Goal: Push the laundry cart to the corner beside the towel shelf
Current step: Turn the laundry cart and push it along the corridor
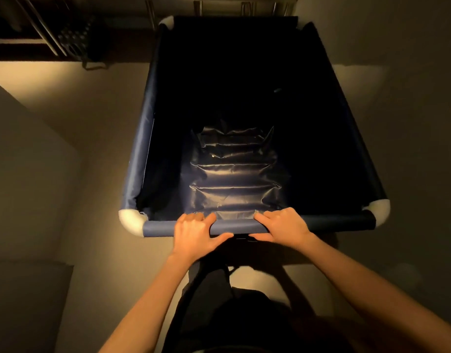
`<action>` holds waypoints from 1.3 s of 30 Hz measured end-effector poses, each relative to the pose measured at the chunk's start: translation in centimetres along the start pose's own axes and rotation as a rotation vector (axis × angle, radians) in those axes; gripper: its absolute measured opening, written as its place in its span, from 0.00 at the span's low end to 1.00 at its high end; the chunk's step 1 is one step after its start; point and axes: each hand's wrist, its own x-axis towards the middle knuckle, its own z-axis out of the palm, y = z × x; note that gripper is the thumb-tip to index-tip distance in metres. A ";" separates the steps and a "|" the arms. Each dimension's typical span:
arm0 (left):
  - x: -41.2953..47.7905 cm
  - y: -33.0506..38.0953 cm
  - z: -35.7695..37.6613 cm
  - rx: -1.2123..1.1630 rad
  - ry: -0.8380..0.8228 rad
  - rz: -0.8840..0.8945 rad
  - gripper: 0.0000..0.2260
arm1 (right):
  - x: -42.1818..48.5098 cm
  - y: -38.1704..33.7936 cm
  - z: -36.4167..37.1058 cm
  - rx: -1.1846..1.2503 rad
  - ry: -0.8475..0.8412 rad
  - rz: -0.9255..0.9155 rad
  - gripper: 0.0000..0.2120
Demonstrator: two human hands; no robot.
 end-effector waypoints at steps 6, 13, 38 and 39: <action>3.2 3.4 0.9 -0.015 -0.063 -0.063 0.27 | 0.0 5.1 -0.8 0.010 -0.065 -0.055 0.19; 10.1 3.0 2.3 -0.005 -0.114 -0.109 0.26 | 4.6 11.1 -0.4 -0.005 -0.087 -0.090 0.20; 38.4 -0.2 7.8 0.116 -0.189 -0.238 0.25 | 24.8 36.6 3.5 0.076 0.046 -0.300 0.27; 39.6 -0.3 8.2 0.103 -0.162 -0.254 0.26 | 25.6 37.8 3.8 0.083 0.050 -0.307 0.28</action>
